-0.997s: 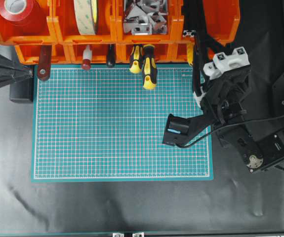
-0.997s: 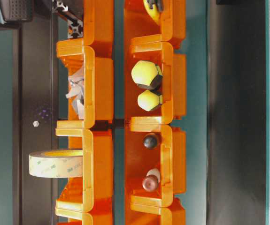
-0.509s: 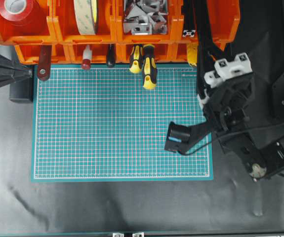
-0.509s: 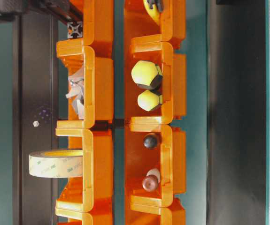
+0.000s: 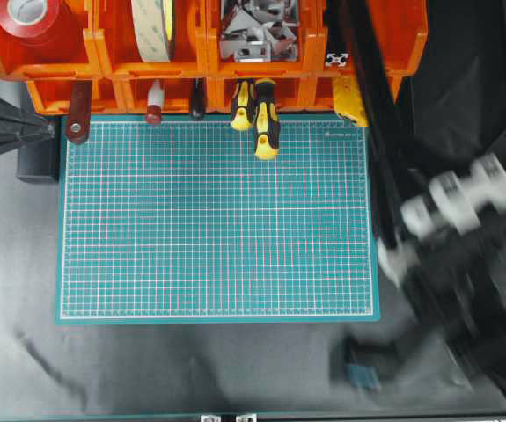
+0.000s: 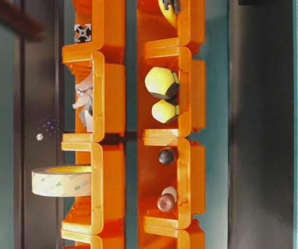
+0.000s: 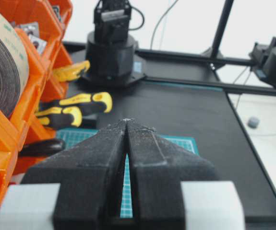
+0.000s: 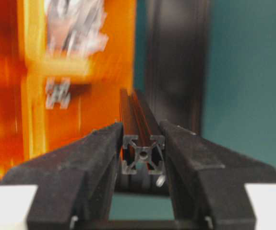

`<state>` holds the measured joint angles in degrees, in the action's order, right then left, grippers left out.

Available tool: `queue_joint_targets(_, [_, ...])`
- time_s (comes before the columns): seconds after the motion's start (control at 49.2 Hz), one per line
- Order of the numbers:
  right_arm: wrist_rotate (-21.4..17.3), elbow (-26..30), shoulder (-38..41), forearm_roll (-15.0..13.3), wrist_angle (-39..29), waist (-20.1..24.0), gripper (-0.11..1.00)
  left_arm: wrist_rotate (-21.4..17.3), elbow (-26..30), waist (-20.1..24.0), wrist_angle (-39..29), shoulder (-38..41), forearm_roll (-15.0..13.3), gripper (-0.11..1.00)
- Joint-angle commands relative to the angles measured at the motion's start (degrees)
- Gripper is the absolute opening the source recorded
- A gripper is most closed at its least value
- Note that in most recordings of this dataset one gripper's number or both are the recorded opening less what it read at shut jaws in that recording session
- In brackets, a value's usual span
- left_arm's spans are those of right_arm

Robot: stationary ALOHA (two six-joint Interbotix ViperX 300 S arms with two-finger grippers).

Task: Pick frame from container rack with right arm.
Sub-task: 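Pull the black bar out of the rack toward the mat center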

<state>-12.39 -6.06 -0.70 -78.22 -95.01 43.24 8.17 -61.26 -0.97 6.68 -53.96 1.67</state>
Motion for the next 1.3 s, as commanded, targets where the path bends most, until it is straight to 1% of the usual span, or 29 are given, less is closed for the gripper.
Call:
queue_joint_targets(0.0, [0.70,6.24,1.05,-1.32,1.58,3.08,0.27,0.18,0.70,0.00,0.18,0.09,0.18,0.00])
queue_joint_targets(0.163, [1.67,11.60,5.01,-0.79,5.89,6.59,0.27,0.53,0.79,0.35,0.26,-0.18,0.18,0.00])
queue_joint_targets(0.224, [1.41,12.13,5.71,-0.26,6.59,7.56,0.27,0.70,0.79,0.35,0.18,-0.35,0.18,0.00])
queue_joint_targets(0.285, [1.23,11.78,6.33,0.88,6.94,8.35,0.27,0.97,0.70,0.18,0.26,-0.44,0.18,0.00])
queue_joint_targets(0.346, [1.41,11.25,7.12,3.08,7.56,9.05,0.27,1.14,0.70,0.18,0.18,-0.44,0.18,0.00])
queue_joint_targets(0.427, [1.67,9.84,7.91,7.21,9.23,9.76,0.27,1.23,0.79,0.35,0.09,-0.53,0.18,0.00])
queue_joint_targets(0.448, [1.85,8.96,8.17,8.88,10.20,9.93,0.27,1.23,0.70,0.35,0.09,-0.53,0.18,0.00])
queue_joint_targets(0.59, [3.52,3.52,9.14,15.03,16.61,10.63,0.27,1.32,0.70,0.00,0.09,-0.44,0.18,0.00])
queue_joint_targets(0.671, [4.39,0.44,9.40,17.58,20.21,10.63,0.27,1.41,0.70,0.00,0.09,-0.44,0.18,0.00])
queue_joint_targets(0.814, [4.39,-3.78,9.32,18.19,23.82,9.67,0.27,1.41,0.70,0.53,0.09,-0.44,0.18,0.00])
queue_joint_targets(0.936, [4.22,-5.89,9.93,18.37,26.10,7.91,0.27,1.41,0.88,0.88,0.18,-0.70,0.18,0.00])
queue_joint_targets(1.139, [4.22,-9.40,11.25,18.11,35.16,2.64,0.27,1.41,0.79,0.62,0.18,-0.88,0.18,0.00])
queue_joint_targets(1.282, [4.31,-10.90,12.74,17.93,40.08,-0.97,0.27,1.32,0.70,0.70,0.09,-0.79,0.18,0.00])
